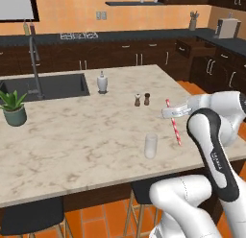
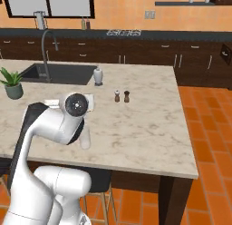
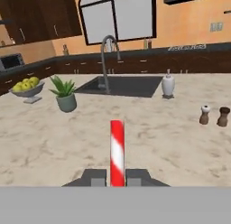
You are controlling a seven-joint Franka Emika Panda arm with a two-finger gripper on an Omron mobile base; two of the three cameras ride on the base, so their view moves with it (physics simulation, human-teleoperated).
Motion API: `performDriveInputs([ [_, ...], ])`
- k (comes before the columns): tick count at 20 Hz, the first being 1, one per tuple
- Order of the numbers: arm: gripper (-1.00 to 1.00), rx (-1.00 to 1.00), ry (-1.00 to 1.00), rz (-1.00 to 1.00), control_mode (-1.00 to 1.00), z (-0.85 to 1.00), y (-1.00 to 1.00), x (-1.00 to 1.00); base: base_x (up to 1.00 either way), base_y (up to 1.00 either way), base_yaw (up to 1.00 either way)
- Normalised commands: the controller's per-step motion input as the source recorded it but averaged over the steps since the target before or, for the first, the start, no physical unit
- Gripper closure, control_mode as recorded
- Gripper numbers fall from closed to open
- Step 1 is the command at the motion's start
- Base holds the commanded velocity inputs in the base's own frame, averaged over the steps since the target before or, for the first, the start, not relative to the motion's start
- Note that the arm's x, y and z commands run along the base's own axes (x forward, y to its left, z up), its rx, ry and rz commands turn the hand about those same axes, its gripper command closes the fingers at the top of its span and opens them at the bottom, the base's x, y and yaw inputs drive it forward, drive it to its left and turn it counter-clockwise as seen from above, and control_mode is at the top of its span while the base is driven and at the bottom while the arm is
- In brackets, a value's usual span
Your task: Take a straw from the drawer in front and place it inside the glass cup on the dining counter.
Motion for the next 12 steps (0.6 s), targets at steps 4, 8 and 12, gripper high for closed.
performDriveInputs([
  [4, 1.00, 0.08, -0.15, 0.25, -1.00, 0.00, 0.01, 0.13, 0.00, 0.00, 0.00],
  [8, 1.00, 0.12, -0.04, 0.19, -1.00, 0.14, 0.16, 0.02, 0.00, 0.00, 0.00],
  [12, 1.00, 0.16, 0.00, 0.18, -1.00, 0.09, 0.26, 0.10, 0.00, 0.00, 0.00],
])
